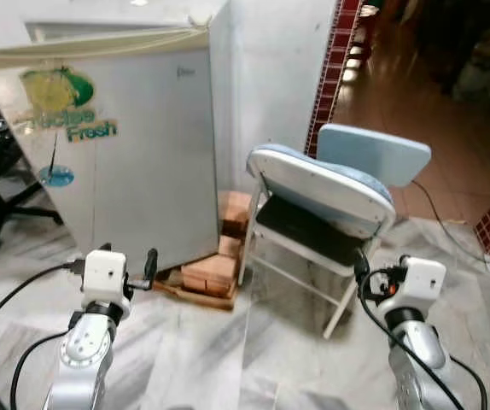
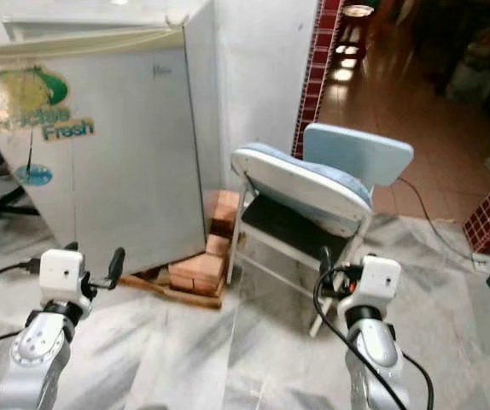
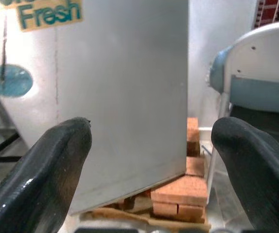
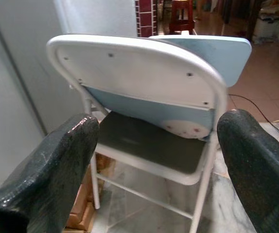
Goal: Restocking fridge
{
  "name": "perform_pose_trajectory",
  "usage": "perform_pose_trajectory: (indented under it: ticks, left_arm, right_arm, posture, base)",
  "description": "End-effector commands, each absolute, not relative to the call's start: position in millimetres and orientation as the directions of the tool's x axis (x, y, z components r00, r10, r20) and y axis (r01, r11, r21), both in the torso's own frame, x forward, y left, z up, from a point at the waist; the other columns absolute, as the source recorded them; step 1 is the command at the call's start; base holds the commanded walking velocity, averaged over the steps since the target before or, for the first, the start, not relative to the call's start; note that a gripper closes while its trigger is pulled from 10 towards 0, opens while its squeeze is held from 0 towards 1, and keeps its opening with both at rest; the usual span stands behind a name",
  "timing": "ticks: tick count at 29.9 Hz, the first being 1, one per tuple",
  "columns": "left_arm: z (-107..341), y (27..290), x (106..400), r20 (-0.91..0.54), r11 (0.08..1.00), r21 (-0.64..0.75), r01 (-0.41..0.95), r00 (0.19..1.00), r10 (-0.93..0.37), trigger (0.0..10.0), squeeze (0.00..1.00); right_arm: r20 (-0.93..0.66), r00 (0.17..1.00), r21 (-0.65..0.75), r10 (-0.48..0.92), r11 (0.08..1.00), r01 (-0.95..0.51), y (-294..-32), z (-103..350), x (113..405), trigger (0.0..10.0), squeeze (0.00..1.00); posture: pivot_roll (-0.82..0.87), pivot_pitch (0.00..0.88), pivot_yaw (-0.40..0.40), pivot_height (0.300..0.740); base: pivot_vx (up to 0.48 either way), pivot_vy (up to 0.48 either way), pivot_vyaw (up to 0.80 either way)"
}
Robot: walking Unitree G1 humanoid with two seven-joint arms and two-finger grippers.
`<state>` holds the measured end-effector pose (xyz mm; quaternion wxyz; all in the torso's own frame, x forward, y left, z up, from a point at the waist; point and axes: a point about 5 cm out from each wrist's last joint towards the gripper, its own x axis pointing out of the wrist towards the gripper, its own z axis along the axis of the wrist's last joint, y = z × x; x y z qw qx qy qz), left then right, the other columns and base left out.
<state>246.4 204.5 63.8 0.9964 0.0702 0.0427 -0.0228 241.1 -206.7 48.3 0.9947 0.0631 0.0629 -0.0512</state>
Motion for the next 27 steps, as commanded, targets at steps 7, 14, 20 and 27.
perform_pose_trajectory:
  ticks: [7, 14, 20, 27]
  left_arm:
    - [65, 204, 247, -0.088, 0.991, 0.126, 0.053, 0.995, -0.042, 10.0, 0.0]
    - [64, 200, 249, -0.092, 0.99, 0.124, 0.065, 0.994, -0.054, 10.0, 0.0]
    - [63, 196, 250, -0.095, 0.99, 0.121, 0.069, 0.994, -0.058, 10.0, 0.0]
    - [60, 193, 247, -0.108, 0.989, 0.12, 0.086, 0.991, -0.073, 10.0, 0.0]
  right_arm:
    - [-0.131, 0.99, 0.151, -0.05, 0.986, 0.07, -198, 53, 248, 10.0, 0.0]
    - [-0.135, 0.99, 0.17, -0.034, 0.984, 0.057, -192, 51, 248, 10.0, 0.0]
    - [-0.134, 0.991, 0.172, -0.026, 0.984, 0.049, -192, 52, 252, 10.0, 0.0]
    - [-0.137, 0.99, 0.173, -0.016, 0.984, 0.04, -191, 52, 255, 10.0, 0.0]
  posture:
    - [0.01, 0.0, -0.032, 0.74]
    - [0.01, 0.0, -0.029, 0.74]
    - [0.02, 0.0, -0.033, 0.74]
    - [0.02, 0.0, -0.037, 0.74]
  base:
    - [0.0, 0.48, -0.8]
    - [0.0, 0.48, -0.43]
    - [0.0, 0.48, 0.0]
    - [0.0, 0.48, 0.0]
